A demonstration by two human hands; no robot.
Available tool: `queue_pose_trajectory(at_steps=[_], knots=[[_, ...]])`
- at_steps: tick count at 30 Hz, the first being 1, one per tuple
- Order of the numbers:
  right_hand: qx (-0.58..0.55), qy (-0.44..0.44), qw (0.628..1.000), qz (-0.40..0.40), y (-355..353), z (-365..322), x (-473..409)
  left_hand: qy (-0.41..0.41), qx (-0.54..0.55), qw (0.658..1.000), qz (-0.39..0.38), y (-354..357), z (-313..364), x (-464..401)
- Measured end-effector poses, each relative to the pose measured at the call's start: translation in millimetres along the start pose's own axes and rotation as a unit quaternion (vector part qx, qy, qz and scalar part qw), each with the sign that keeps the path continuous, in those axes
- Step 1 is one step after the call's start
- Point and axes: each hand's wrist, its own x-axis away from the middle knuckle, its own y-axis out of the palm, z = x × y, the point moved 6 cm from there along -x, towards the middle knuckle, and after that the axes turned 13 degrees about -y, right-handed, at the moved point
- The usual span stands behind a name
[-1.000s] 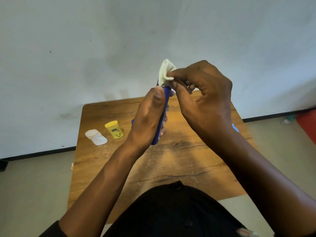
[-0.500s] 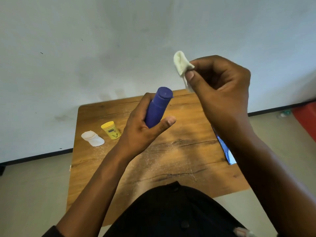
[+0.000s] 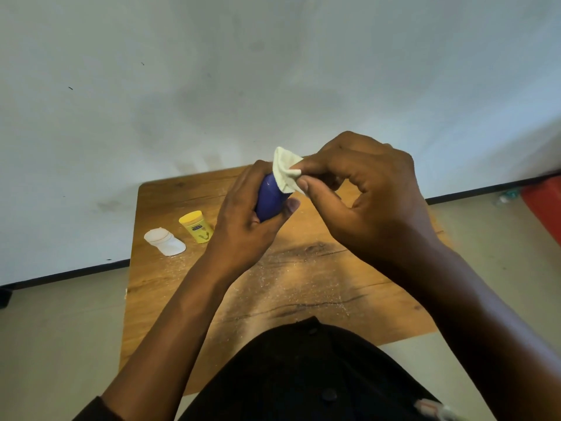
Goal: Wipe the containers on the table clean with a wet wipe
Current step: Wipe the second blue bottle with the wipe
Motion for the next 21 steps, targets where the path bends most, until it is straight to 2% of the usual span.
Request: queue_pose_trajectory(at_steps=[4,9,17,19,21], knots=[[0.024,0.027,0.999,-0.006,1,3,1,-0.006,-0.034,0.999,0.04,-8,-2,-1],[-0.039,0.004,0.999,-0.025,6,-10,-1,0.027,-0.032,0.999,0.019,-3,7,0],[-0.096,0.063,0.99,0.079,-6,-3,2,0.036,-0.082,0.994,0.066,-11,14,-1],[-0.062,0.06,0.992,0.093,-11,1,2,0.03,-0.089,0.993,0.066,-9,13,1],[-0.018,0.039,0.997,0.067,-10,3,0,0.021,-0.084,0.994,0.061,-8,11,1]])
